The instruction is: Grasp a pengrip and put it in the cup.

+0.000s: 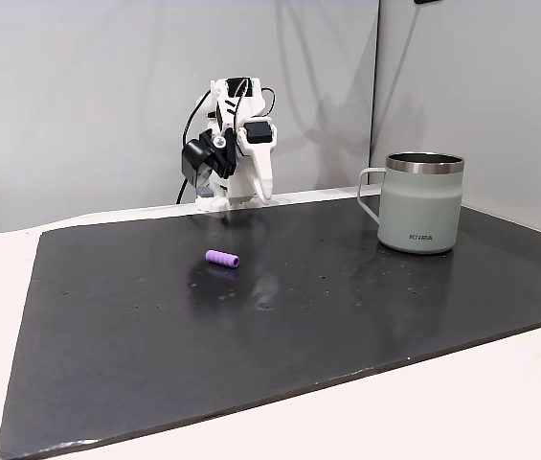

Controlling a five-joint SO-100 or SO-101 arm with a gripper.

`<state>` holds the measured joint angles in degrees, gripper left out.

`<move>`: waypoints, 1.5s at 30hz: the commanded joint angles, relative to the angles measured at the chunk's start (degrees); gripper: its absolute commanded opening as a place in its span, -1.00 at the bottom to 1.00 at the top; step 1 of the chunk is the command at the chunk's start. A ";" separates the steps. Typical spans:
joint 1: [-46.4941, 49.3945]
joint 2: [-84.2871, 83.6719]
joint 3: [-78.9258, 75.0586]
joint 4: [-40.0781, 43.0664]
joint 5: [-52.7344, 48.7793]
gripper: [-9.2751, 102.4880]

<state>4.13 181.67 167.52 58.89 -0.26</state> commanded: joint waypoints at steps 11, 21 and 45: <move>-0.70 0.44 -0.26 -1.85 -0.79 -0.83; 1.32 0.44 -3.34 -0.09 -4.48 -0.83; 11.25 -52.38 -48.87 0.79 12.83 -0.83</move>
<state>14.85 133.51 125.33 58.71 10.72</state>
